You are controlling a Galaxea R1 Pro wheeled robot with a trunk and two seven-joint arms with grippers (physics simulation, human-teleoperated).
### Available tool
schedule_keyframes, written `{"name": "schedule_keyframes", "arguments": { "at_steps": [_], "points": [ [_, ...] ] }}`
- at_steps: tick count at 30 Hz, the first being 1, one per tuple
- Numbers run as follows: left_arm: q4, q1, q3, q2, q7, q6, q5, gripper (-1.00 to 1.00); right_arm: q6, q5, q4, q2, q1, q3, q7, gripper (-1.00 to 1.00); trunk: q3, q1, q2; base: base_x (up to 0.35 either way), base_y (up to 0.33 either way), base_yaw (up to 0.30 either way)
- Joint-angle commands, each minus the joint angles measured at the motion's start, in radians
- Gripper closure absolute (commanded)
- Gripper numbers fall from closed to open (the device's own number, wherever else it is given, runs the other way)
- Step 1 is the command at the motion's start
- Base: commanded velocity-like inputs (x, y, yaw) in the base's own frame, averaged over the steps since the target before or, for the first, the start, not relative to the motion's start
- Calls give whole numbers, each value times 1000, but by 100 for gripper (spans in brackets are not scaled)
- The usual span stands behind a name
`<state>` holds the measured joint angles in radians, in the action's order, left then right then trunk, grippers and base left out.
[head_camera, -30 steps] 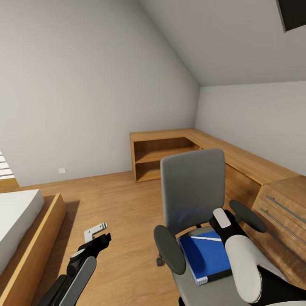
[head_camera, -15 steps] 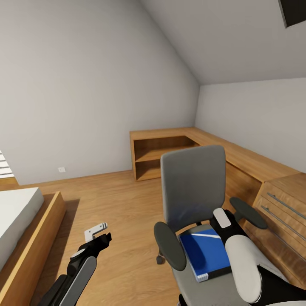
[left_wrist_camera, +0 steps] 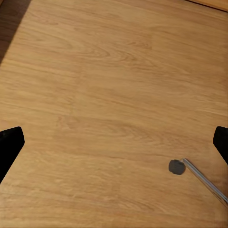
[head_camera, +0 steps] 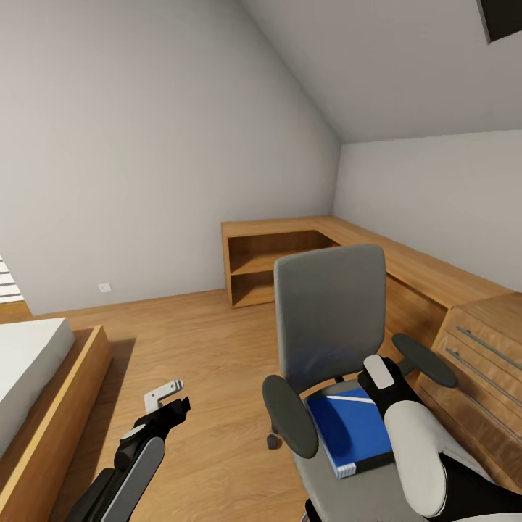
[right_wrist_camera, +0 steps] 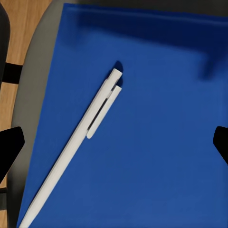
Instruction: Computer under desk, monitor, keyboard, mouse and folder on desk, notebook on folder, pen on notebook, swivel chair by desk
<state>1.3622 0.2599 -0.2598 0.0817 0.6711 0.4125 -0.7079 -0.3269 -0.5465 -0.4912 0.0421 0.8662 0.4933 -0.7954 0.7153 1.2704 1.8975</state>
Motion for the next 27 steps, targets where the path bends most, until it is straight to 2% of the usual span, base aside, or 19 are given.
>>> {"name": "schedule_keyframes", "arguments": {
  "at_steps": [1,16,22,27],
  "points": [
    [1,1,-3,1,8,2,-7,-100,-7,0,-3,1,0,4,-4,-100,1,0,1,0,0,0],
    [1,1,-2,1,8,2,-7,-100,-6,3,0,3,0,4,-14,-100,1,0,1,0,0,0],
    [1,1,-1,1,8,2,-7,-100,-3,-1,-1,7,0,5,-85,-100,1,0,1,0,0,0],
    [1,1,-2,2,8,2,-7,-100,-3,0,-1,9,0,5,-90,-100,1,0,1,0,0,0]
  ]
}}
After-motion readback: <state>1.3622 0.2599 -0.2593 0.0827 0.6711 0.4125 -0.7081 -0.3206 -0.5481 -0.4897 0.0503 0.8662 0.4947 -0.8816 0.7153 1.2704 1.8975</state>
